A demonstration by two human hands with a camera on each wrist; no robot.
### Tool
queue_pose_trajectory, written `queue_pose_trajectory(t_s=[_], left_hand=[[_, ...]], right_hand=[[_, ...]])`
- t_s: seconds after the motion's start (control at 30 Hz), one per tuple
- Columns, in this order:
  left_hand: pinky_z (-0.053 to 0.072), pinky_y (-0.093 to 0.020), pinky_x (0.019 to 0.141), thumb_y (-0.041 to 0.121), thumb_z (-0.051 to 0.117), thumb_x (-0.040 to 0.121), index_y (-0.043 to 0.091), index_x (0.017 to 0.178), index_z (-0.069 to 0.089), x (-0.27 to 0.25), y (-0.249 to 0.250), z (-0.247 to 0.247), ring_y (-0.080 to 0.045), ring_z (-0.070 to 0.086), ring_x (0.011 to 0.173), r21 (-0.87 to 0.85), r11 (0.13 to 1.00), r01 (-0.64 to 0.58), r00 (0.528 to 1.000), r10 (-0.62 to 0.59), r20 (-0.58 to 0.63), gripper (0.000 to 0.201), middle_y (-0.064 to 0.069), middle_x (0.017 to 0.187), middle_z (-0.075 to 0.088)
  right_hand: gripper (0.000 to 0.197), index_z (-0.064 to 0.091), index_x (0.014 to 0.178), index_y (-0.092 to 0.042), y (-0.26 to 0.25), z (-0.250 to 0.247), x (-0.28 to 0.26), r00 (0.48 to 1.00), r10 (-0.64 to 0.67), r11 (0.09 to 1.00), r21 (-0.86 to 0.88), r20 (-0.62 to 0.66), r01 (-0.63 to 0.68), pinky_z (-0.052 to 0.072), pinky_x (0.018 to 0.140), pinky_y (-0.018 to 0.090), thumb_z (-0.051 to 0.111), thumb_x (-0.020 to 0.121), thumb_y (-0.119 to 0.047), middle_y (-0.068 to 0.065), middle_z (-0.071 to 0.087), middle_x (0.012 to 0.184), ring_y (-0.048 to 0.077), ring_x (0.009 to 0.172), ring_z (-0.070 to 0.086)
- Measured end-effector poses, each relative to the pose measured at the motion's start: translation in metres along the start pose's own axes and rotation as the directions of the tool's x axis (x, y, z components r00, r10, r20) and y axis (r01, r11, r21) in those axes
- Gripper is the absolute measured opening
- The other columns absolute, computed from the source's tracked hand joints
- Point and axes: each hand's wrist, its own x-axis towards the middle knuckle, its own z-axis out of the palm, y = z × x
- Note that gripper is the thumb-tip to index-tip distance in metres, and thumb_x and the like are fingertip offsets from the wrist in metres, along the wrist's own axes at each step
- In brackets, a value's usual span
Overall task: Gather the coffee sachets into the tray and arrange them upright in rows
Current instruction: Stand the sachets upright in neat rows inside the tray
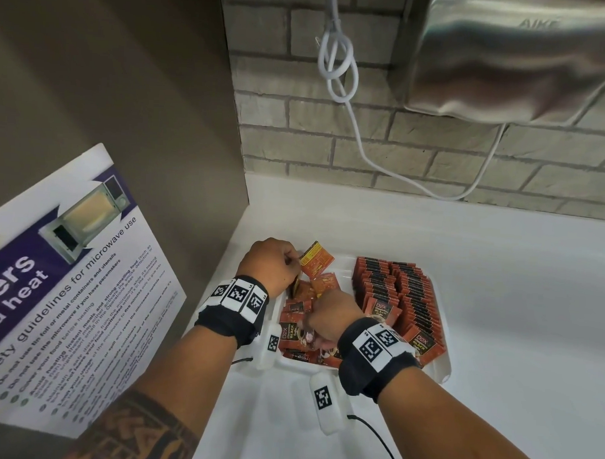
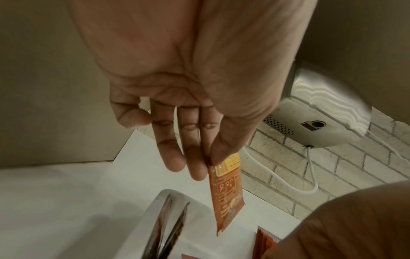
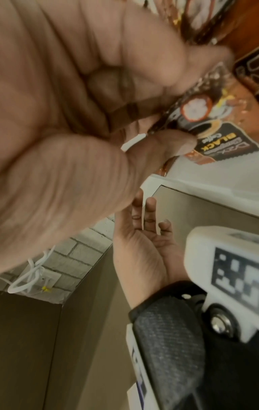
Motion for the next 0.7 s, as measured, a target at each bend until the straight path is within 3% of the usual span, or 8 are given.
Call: queue_pose_trajectory(t_s=[0.1, 0.17, 0.23, 0.3, 0.4, 0.5, 0.6, 0.7], left_hand=[[0.052, -0.023, 0.079, 0.02, 0.063, 0.092, 0.016, 0.098, 0.077, 0.0, -0.002, 0.0, -0.01, 0.063, 0.083, -0.003, 1.0, 0.009, 1.0, -0.009, 0.001, 0.016, 0.004, 0.112, 0.075], [0.054, -0.025, 0.08, 0.019, 0.063, 0.091, 0.017, 0.095, 0.076, -0.001, -0.002, 0.0, -0.01, 0.064, 0.083, -0.011, 1.0, 0.014, 1.0, -0.014, -0.003, 0.014, 0.005, 0.111, 0.075], [0.054, -0.025, 0.08, 0.019, 0.063, 0.091, 0.018, 0.094, 0.076, -0.001, -0.002, -0.001, -0.01, 0.064, 0.083, -0.011, 1.0, 0.016, 1.0, -0.017, -0.004, 0.014, 0.006, 0.11, 0.075], [0.055, -0.026, 0.081, 0.019, 0.063, 0.091, 0.018, 0.095, 0.076, 0.0, -0.002, -0.001, -0.012, 0.066, 0.087, -0.007, 1.0, 0.015, 1.0, -0.015, -0.007, 0.013, 0.006, 0.108, 0.075], [0.055, -0.027, 0.081, 0.019, 0.063, 0.091, 0.017, 0.094, 0.076, 0.0, -0.001, -0.002, -0.014, 0.067, 0.088, 0.0, 1.0, 0.014, 1.0, -0.014, -0.008, 0.014, 0.006, 0.107, 0.075], [0.056, -0.03, 0.082, 0.021, 0.063, 0.091, 0.02, 0.093, 0.076, 0.0, 0.0, -0.004, -0.015, 0.068, 0.088, -0.003, 1.0, 0.018, 1.0, -0.018, -0.007, 0.014, 0.006, 0.101, 0.076], [0.055, -0.029, 0.08, 0.02, 0.063, 0.09, 0.022, 0.088, 0.075, -0.001, 0.002, -0.005, -0.014, 0.067, 0.085, -0.013, 1.0, -0.002, 0.999, 0.002, -0.042, 0.012, 0.007, 0.092, 0.074], [0.052, -0.029, 0.074, 0.018, 0.067, 0.086, 0.02, 0.077, 0.067, -0.004, 0.004, -0.005, -0.013, 0.062, 0.078, -0.057, 0.997, -0.048, 0.994, 0.042, -0.1, 0.009, 0.007, 0.088, 0.067]], right_hand=[[0.022, 0.066, 0.093, -0.005, -0.003, 0.001, 0.0, 1.0, -0.011, 1.0, 0.025, 0.009, 0.011, 0.061, 0.083, 0.04, 0.073, 0.087, -0.025, 0.012, 0.074, 0.093, 0.027, 0.086, 0.074], [0.014, 0.061, 0.083, -0.014, -0.002, 0.002, -0.001, 0.999, -0.045, 0.998, 0.052, -0.018, 0.046, 0.061, 0.085, 0.042, 0.071, 0.088, -0.022, 0.009, 0.072, 0.093, 0.027, 0.087, 0.073], [0.019, 0.056, 0.075, -0.021, 0.003, 0.004, -0.001, 0.997, -0.048, 0.991, 0.123, -0.06, 0.056, 0.06, 0.085, 0.044, 0.07, 0.088, -0.021, 0.006, 0.068, 0.087, 0.023, 0.08, 0.069], [0.017, 0.061, 0.078, -0.016, 0.007, 0.002, -0.002, 0.998, -0.014, 0.979, 0.2, -0.061, 0.026, 0.062, 0.081, 0.045, 0.074, 0.086, -0.023, 0.007, 0.07, 0.079, 0.024, 0.07, 0.069], [0.023, 0.066, 0.085, -0.006, 0.012, -0.005, -0.003, 1.0, -0.013, 0.97, 0.242, 0.011, 0.01, 0.062, 0.077, 0.039, 0.077, 0.086, -0.026, 0.014, 0.073, 0.076, 0.029, 0.067, 0.072], [0.023, 0.061, 0.08, -0.009, 0.02, -0.016, -0.006, 0.999, 0.009, 0.936, 0.352, 0.041, -0.023, 0.055, 0.056, 0.027, 0.078, 0.085, -0.023, 0.01, 0.066, 0.069, 0.018, 0.054, 0.063], [0.025, 0.067, 0.095, 0.001, 0.026, -0.025, -0.006, 0.999, -0.006, 0.874, 0.485, 0.049, -0.018, 0.056, 0.058, 0.028, 0.076, 0.085, -0.02, 0.012, 0.066, 0.08, 0.019, 0.063, 0.064], [0.017, 0.066, 0.097, -0.006, 0.029, -0.031, -0.005, 0.999, -0.043, 0.754, 0.657, 0.007, 0.028, 0.059, 0.069, 0.031, 0.073, 0.083, -0.015, 0.009, 0.062, 0.089, 0.021, 0.08, 0.063]])
